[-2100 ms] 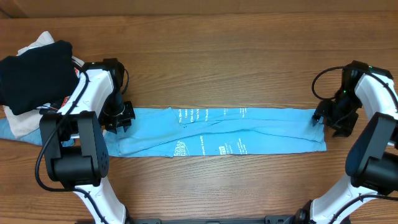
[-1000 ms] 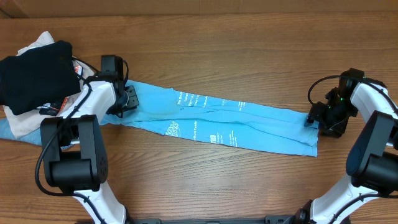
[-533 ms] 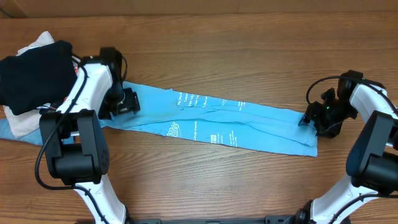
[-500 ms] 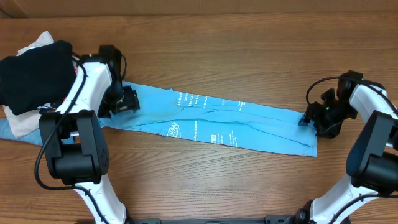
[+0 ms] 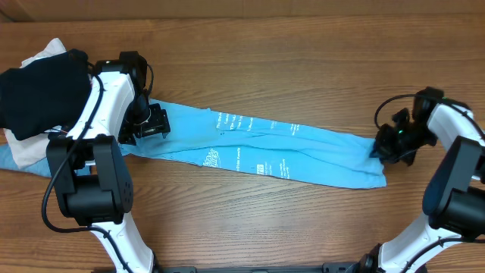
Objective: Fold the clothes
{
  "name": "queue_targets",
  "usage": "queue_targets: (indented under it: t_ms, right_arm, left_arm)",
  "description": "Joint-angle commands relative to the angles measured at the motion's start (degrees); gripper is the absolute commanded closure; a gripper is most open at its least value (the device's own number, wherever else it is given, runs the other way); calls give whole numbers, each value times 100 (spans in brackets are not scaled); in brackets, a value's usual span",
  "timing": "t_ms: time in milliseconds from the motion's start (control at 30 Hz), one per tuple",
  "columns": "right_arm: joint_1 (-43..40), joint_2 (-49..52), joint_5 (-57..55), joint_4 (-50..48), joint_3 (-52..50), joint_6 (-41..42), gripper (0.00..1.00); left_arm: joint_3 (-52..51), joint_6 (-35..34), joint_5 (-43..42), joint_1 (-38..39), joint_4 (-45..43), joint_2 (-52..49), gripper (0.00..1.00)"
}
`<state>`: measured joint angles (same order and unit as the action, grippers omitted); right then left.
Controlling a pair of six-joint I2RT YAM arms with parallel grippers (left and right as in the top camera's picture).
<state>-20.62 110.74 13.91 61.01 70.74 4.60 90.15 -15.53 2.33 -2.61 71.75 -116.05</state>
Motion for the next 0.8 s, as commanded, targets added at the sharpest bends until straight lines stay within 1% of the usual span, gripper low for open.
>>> queue_targets:
  t_ms: [0,100,267,400,500,767]
  right_arm:
    - [-369,-70,-925,258,780,612,96]
    - [-612,-162,-1453,688,1366,907,96]
    - [-566,-199,-1419,1353,2194,918,96]
    - [90,-201,-1364,1657,2428,918,96]
    - [850,-199,-1390,1757,2424,1025,96]
    - [2715,-140,-1388,1300,2415,1582,96]
  left_arm:
    - [87,15,-90,7,68,-39,22]
    - [87,11,-92,7,87,-39,22]
    - [87,9,-109,7,90,-39,22]
    - [87,9,-286,9,114,-39,23]
    - [87,9,-345,9,109,-39,23]
    - [87,11,-345,17,127,-39,23]
